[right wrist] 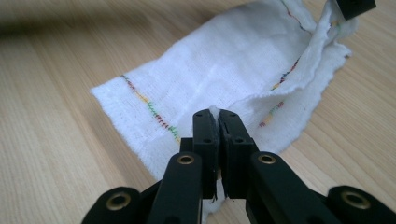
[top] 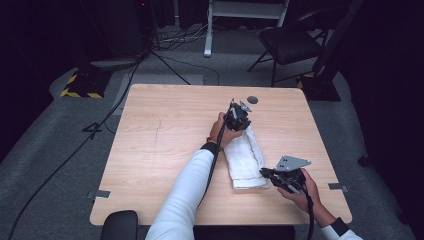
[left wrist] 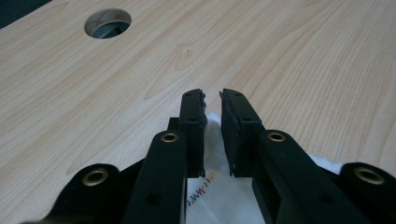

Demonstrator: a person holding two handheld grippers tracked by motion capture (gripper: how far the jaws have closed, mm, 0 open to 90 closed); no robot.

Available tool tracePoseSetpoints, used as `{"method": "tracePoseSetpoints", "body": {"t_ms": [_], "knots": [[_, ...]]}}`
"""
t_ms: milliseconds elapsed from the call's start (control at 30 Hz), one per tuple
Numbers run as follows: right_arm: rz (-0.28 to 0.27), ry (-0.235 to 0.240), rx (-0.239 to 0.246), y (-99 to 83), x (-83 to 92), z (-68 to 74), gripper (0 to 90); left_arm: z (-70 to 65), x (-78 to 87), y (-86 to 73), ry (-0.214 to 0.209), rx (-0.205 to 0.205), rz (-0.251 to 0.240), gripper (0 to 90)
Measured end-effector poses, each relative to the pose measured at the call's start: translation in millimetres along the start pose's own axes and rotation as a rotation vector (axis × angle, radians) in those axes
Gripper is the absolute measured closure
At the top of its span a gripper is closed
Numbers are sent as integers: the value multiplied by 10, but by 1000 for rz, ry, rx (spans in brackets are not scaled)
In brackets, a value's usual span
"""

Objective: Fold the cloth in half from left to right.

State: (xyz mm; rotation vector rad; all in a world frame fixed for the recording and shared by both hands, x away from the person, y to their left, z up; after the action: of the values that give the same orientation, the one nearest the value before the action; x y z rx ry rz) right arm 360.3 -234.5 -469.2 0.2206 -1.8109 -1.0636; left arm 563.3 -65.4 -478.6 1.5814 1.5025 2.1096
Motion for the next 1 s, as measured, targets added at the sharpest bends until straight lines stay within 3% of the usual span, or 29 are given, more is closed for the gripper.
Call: {"method": "tracePoseSetpoints", "body": {"t_ms": [233,333,400,467,533,633,733,1000], "knots": [[48,-18,-23,-96,-32,-60,789,36,61,-38,16,17,-2,688],[68,-32,-30,-153,-30,-90,731,65,149,-56,9,59,-10,561],[84,-56,-16,-191,-27,-115,712,70,232,-79,16,55,-21,483],[87,-53,-43,-222,-21,-155,679,81,324,-95,29,64,-31,393],[87,-62,-60,-242,-4,-195,656,82,427,-111,17,68,-49,336],[82,-71,-69,-245,31,-228,622,35,569,-176,20,13,-39,296],[74,-70,-92,-242,61,-260,571,-50,693,-267,-4,-23,-30,283],[30,-79,-107,-185,168,-289,478,-487,952,-542,-117,-131,-6,253]]}}
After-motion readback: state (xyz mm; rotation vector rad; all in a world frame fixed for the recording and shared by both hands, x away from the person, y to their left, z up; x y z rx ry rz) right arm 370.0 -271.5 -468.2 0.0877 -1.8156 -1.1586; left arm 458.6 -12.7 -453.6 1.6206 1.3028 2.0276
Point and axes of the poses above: each handheld gripper's, and its own axes: x roughly backward along the jaws, y roughly out of its top, z roughly to its left, the point moved 2 cm from there along -x, roughly forward along the jaws, and after that the axes turned 2 degrees about x, right-handed, at the moved point
